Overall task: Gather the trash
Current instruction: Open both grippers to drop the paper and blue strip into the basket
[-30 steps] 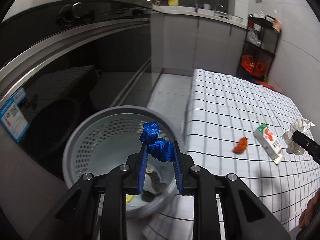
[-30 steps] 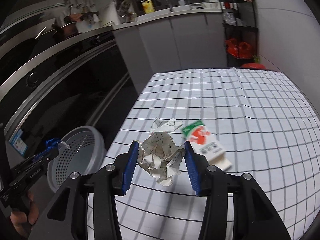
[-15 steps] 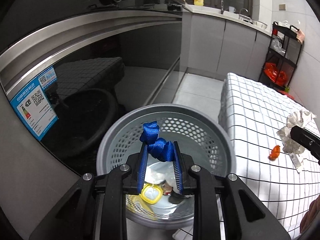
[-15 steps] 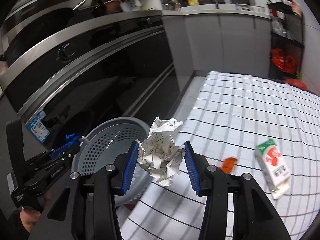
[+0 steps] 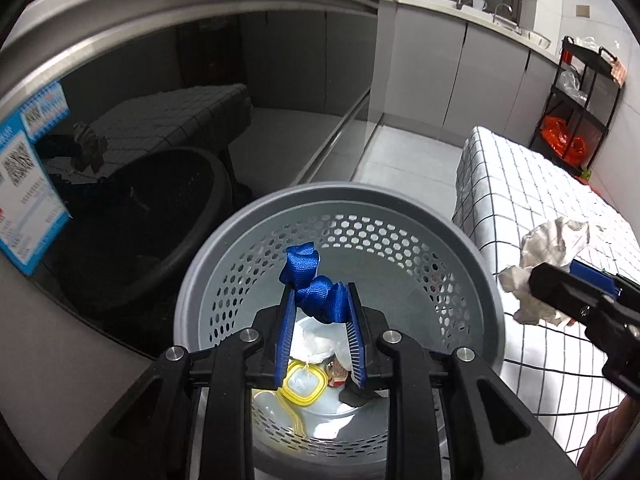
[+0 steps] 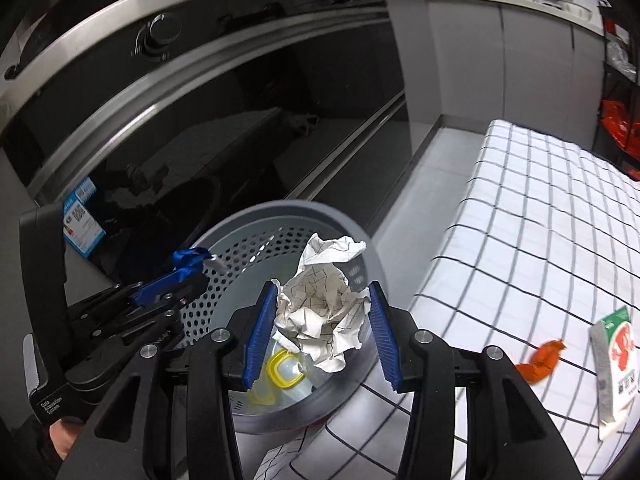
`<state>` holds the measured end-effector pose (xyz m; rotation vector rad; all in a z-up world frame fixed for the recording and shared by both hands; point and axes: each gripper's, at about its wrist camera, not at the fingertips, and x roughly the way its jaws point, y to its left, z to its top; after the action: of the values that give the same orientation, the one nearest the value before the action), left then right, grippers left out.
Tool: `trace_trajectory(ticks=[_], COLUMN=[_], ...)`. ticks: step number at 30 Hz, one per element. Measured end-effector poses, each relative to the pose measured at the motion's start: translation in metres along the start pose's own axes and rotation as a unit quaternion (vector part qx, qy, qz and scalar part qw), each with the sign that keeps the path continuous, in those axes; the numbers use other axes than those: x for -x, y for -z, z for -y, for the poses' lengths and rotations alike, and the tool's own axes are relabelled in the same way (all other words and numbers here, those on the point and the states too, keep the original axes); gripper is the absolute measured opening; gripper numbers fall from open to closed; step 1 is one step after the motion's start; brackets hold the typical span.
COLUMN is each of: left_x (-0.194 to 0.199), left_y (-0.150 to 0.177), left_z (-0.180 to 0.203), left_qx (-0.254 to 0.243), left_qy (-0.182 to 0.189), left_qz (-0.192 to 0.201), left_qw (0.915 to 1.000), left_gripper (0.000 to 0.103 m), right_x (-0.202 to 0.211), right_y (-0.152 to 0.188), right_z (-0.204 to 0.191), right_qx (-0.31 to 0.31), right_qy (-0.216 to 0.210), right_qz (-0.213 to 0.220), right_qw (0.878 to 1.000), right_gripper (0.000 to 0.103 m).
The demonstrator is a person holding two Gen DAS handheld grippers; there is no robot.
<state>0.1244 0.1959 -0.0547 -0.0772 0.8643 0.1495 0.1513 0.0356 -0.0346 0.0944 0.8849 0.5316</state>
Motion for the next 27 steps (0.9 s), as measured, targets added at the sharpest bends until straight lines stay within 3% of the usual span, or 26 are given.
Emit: trace_trajectory(ticks=[11, 21, 22, 24, 25, 27], left_x=[-0.016, -0.017, -0.017, -0.016, -0.014, -0.01], left_y=[0.003, 0.001, 0.001, 0.001, 0.001, 0.001], left_z=[-0.005, -0.01, -0.01, -0.011, -0.012, -0.015], left_qx=[0.004, 0.013, 0.013, 0.015, 0.02, 0.024], left_qy=[-0.001, -0.005, -0.006, -0.008, -0.01, -0.01], left_qz=[-0.024, -0.027, -0.028, -0.028, -0.024, -0.016], left_qw=[0.9997, 0.9995, 0.9995, 0.9995, 0.9995, 0.9995], left_gripper=[0.028, 0.03, 0.032, 0.048, 0.061, 0.064], right_x=[-0.037, -0.047, -0.044, -0.04, -0.037, -0.035], right_y=[-0.006, -0.012, -0.011, -0.01, -0.01, -0.011], right_z=[-0.007, -0.007, -0.008, -0.007, -0.007, -0.005], right_qx=[0.004, -0.001, 0.0, -0.001, -0.003, -0.008], right_qy=[-0.028, -0.043, -0.043, -0.04, -0.039, -0.038], right_qz=[-0.045, -0.05, -0.047, -0.037, -0.031, -0.026], right_qw=[0.999, 0.998, 0.998, 0.999, 0.999, 0.999], right_gripper=[0.045, 0.047, 0.05, 0.058, 0.061, 0.061])
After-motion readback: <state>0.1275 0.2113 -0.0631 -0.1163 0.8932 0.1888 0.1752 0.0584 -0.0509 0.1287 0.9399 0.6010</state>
